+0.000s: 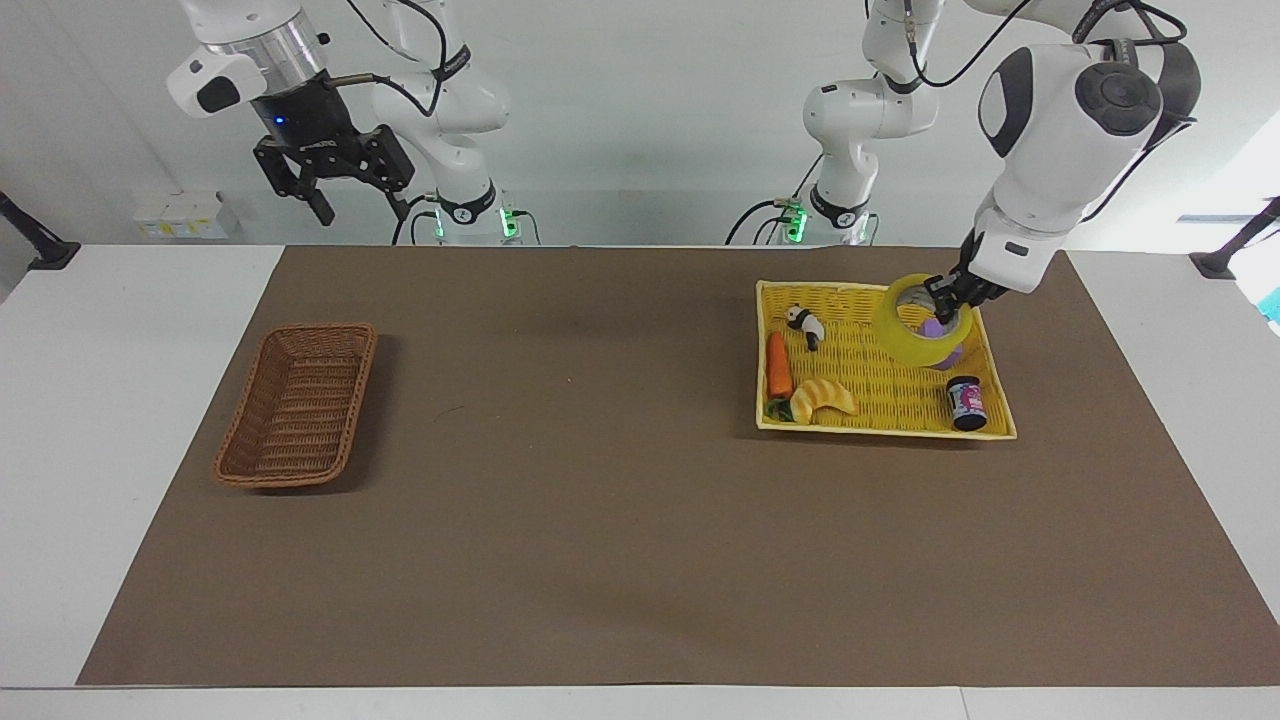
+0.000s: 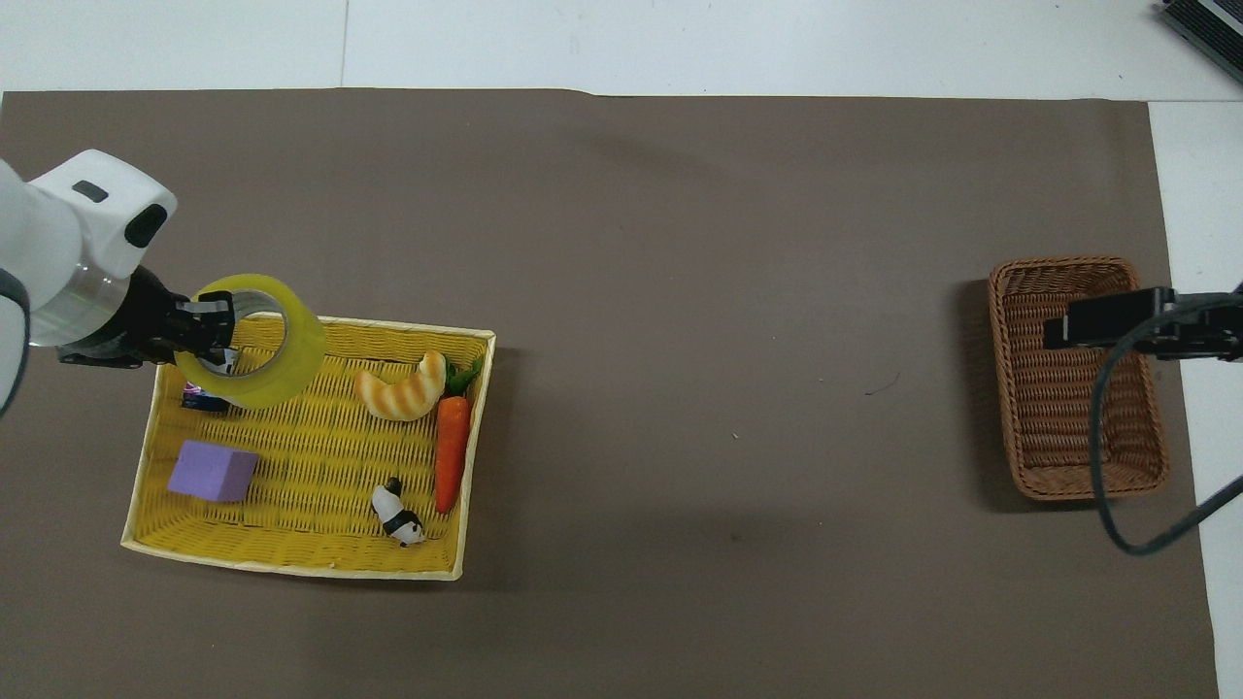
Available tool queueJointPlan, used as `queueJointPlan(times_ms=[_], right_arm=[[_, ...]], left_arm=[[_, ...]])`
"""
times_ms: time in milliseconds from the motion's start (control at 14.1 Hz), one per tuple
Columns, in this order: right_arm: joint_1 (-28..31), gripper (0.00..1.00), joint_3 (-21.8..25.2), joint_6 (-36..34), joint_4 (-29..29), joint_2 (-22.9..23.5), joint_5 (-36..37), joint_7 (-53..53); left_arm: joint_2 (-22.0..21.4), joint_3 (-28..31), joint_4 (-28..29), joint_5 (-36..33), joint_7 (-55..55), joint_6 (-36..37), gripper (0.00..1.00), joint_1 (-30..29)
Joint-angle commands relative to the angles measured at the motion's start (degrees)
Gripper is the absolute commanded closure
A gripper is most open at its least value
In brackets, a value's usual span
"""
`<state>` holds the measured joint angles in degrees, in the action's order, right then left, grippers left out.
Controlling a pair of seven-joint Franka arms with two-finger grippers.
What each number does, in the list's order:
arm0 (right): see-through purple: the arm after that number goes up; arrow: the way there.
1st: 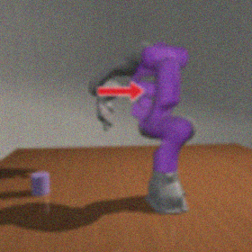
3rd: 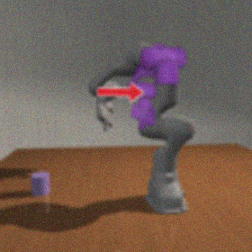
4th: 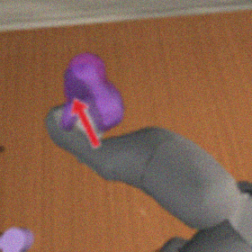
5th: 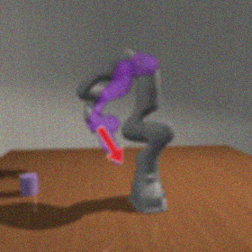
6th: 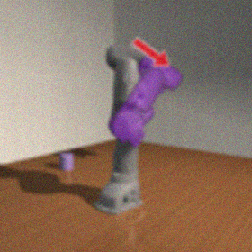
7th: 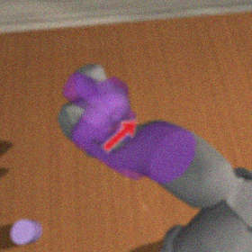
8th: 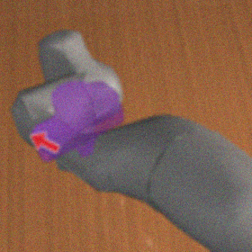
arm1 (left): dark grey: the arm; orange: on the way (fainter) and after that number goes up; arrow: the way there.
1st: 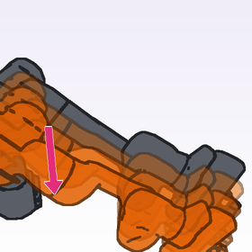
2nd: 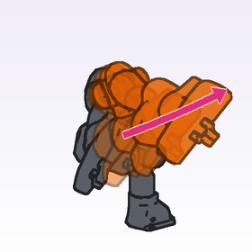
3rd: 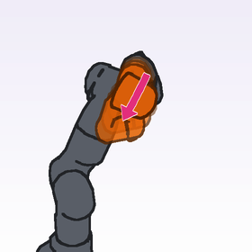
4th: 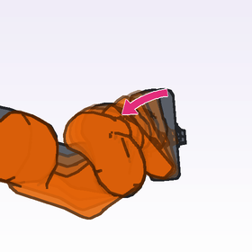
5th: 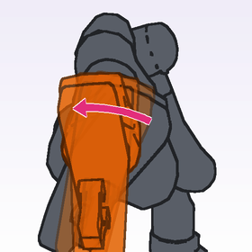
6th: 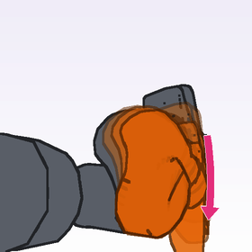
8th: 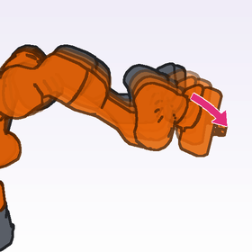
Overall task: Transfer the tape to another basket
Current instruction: 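Grasp the tape roll edge with the left gripper and lift it, then carry the tape toward the basket while the right gripper reaches toward it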
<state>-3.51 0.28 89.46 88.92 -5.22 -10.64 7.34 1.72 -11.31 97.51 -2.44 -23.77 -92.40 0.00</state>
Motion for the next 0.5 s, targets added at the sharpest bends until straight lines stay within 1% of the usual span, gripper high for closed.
queueJointPlan(times_ms=[0,71,212,283,425], right_arm=[[-2.5,0.00,-0.3,3.9,1.0,0.9,-8.2,1.3],[-3.7,0.00,-0.3,5.9,1.0,1.5,-10.9,2.8],[-7.8,0.00,-0.3,10.5,1.1,2.8,-12.9,9.5],[-8.9,0.00,-0.3,12.2,1.7,3.1,-14.7,11.3],[-10.4,0.00,-0.4,14.3,4.8,3.0,-19.6,10.9]], left_arm=[[0.7,0.5,-2.9,-1.2,-7.5,1.8,1.00,5.9],[0.8,0.5,-3.7,-0.9,-10.2,1.8,1.00,7.7],[1.0,0.4,-4.1,-0.3,-13.7,1.2,1.00,12.4],[1.1,0.4,-4.2,0.6,-15.9,0.6,1.00,14.3],[2.5,0.4,-6.6,5.0,-20.5,-1.5,1.00,17.2]])
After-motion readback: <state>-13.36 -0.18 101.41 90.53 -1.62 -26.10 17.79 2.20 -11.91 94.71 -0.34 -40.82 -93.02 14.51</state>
